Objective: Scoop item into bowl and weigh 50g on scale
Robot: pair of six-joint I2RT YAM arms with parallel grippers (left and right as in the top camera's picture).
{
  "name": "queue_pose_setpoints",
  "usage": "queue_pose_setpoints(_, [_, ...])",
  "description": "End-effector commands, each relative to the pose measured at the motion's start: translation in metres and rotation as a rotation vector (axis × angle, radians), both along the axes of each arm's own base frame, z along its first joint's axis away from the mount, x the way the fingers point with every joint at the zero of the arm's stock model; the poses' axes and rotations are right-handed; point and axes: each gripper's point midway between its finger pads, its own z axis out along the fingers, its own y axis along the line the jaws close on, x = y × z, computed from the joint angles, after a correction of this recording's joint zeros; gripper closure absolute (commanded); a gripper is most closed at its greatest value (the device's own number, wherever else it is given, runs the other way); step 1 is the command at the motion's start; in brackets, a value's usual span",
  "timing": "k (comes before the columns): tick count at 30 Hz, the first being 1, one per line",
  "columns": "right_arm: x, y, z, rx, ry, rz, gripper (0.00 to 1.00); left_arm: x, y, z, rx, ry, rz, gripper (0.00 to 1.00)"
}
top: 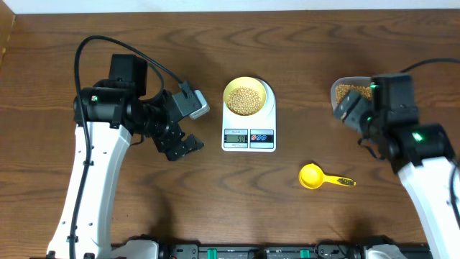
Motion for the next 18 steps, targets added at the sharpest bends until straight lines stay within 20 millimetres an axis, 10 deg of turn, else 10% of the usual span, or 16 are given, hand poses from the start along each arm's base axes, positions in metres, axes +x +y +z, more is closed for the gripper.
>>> queue_pose_setpoints(1, [0.0,0.022,0.045,0.079,-0.153,0.103,0.01,0.0,-0.002,0.002,-0.009,-0.005,-0.019,0.05])
queue_pose_setpoints(18, [-0.023,0.023,0.049,0.095,-0.135,0.118,0.01,0.0,-0.002,0.002,-0.009,-0.005,-0.019,0.05])
